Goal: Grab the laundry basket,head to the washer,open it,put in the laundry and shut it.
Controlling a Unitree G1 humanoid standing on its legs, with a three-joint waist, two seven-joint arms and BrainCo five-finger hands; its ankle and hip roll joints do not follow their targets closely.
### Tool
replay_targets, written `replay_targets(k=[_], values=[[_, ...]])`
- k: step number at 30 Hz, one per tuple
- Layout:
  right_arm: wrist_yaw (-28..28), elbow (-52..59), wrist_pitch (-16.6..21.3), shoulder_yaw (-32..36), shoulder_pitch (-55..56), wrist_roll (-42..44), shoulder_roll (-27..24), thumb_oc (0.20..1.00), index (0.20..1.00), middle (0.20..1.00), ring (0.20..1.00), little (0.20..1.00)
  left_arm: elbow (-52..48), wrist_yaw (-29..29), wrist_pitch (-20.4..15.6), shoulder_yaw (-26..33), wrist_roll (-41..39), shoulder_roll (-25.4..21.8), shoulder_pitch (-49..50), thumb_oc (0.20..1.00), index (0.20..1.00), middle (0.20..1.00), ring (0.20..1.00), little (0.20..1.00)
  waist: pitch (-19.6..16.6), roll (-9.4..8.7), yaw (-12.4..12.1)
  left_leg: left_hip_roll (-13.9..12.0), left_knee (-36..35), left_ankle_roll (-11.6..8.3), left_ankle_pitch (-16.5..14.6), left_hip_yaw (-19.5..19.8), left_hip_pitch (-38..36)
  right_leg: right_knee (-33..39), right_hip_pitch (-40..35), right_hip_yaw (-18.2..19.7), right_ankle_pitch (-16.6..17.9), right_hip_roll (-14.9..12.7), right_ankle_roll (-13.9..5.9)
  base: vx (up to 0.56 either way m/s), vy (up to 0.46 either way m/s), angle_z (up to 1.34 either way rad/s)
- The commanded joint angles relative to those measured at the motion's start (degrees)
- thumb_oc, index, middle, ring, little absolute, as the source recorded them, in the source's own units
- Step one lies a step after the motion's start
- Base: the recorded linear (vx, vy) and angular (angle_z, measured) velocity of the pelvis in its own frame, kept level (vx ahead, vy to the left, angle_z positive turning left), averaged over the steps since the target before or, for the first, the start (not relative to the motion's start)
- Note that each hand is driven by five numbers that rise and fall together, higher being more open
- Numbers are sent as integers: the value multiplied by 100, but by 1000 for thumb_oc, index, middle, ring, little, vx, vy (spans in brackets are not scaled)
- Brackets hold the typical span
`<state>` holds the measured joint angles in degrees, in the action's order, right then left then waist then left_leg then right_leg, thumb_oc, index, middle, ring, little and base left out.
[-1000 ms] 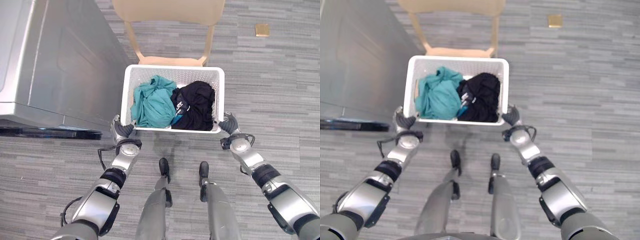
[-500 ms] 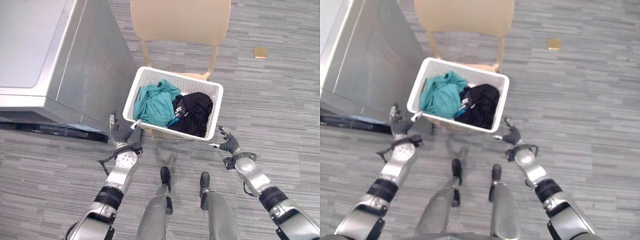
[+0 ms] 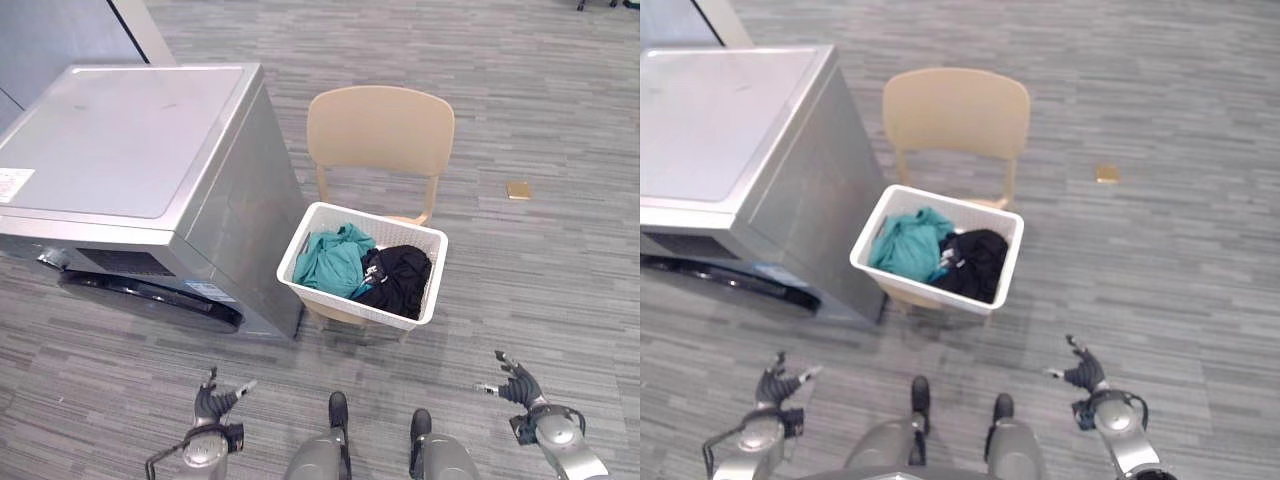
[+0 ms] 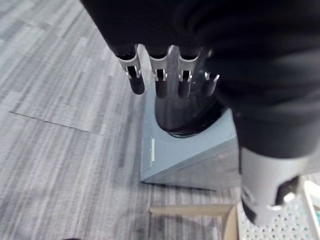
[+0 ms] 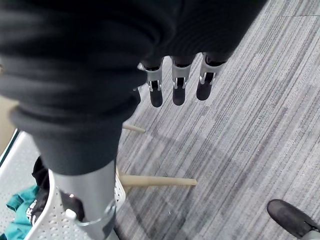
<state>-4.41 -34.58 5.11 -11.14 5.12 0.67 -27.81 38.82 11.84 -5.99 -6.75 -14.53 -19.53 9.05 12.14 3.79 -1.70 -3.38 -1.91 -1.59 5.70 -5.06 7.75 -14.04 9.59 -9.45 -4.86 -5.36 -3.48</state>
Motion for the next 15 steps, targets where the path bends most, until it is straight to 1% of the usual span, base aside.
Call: replay_targets(k=[1,2,3,4,5,6,7,8,9,11,12,13,14,15], values=[[12,-16,185,-85,-318,-149,178,1000,1000,1000,1000,1000,256,-145,-41,84,136,-162,-422,1000,1000,1000,1000,1000,62,-420,-76,57,647,-292,-165,175,-145,1009,-565,45,619,-144,-290,22,-71,23],[12,-21,189,-86,-321,-148,180,1000,1000,1000,1000,1000,262,-146,-45,83,135,-164,-426,1000,1000,1000,1000,1000,67,-419,-69,55,657,-295,-170,185,-144,1017,-577,35,619,-142,-288,7,-78,30],[4,-93,202,-50,-310,-23,241,1000,1000,1000,1000,1000,396,-140,-34,81,106,-131,-419,1000,1000,1000,1000,1000,74,-423,-78,51,780,-338,-128,214,-113,1062,-633,0,610,-122,-260,-42,-98,28],[-19,-227,201,-48,-271,61,286,1000,1000,1000,1000,1000,533,-153,-25,75,50,-80,-438,1000,1000,1000,1000,1000,120,-414,-98,45,1119,-431,14,259,41,1112,-710,-78,569,-87,-191,-67,-116,29],[-39,-309,189,-61,-277,86,278,1000,1000,1000,1000,1000,654,-161,-7,57,7,-25,-479,1000,1000,1000,1000,1000,147,-421,-109,45,1322,-484,101,277,194,1124,-743,-143,547,-112,-162,-60,-82,38],[-39,-316,193,-61,-284,87,278,1000,1000,1000,1000,1000,661,-160,-11,56,6,-24,-487,1000,1000,1000,1000,1000,143,-417,-95,46,1347,-487,93,294,219,1124,-739,-159,545,-111,-161,-53,-33,49],[-66,-387,193,-65,-301,104,292,1000,1000,1000,1000,1000,789,-154,-12,48,-5,4,-538,1000,1000,1000,1000,1000,158,-421,-92,37,1486,-523,161,274,345,1131,-739,-213,543,-134,-146,-47,-5,84],[-119,-529,167,-53,-305,161,346,1000,1000,1000,1000,1000,793,-142,-30,-22,21,36,-578,1000,1000,1000,1000,1000,135,-422,-82,-85,1426,-521,187,176,459,1176,-769,-315,512,-190,-176,-45,-4,93],[-120,-535,170,-54,-308,162,347,1000,1000,1000,1000,1000,794,-141,-31,-23,21,36,-579,1000,1000,1000,1000,1000,131,-422,-79,-83,1423,-521,190,180,463,1178,-767,-320,513,-191,-176,-13,24,98],[-148,-728,143,-70,-318,150,371,1000,1000,1000,1000,1000,832,-156,-19,-116,144,50,-612,1000,1000,1000,1000,1000,51,-419,-63,-280,1048,-500,152,-12,440,1228,-795,-439,514,-281,-265,56,83,68],[-164,-809,134,-67,-317,154,397,1000,1000,1000,1000,1000,914,-189,-2,-173,182,77,-649,1000,1000,1000,1000,1000,-6,-418,-59,-391,794,-515,210,-92,434,1263,-831,-504,527,-332,-323,229,289,58],[-220,-928,114,-26,-295,196,465,1000,1000,1000,1000,1000,985,-184,12,-345,340,117,-796,1000,1000,1000,1000,1000,-102,-411,-41,-753,401,-612,534,-496,549,1345,-1003,-695,556,-544,-481,204,248,57],[-221,-935,120,-23,-298,197,467,1000,1000,1000,1000,1000,988,-183,12,-349,340,117,-799,1000,1000,1000,1000,1000,-103,-415,-39,-744,380,-615,549,-494,540,1356,-1011,-703,559,-549,-484,208,278,69],[-223,-997,93,-15,-302,228,501,1000,1000,1000,1000,1000,973,-191,19,-366,332,139,-840,1000,1000,1000,1000,1000,-112,-419,-40,-831,378,-640,609,-655,583,1372,-1076,-747,575,-635,-525,100,167,83]])
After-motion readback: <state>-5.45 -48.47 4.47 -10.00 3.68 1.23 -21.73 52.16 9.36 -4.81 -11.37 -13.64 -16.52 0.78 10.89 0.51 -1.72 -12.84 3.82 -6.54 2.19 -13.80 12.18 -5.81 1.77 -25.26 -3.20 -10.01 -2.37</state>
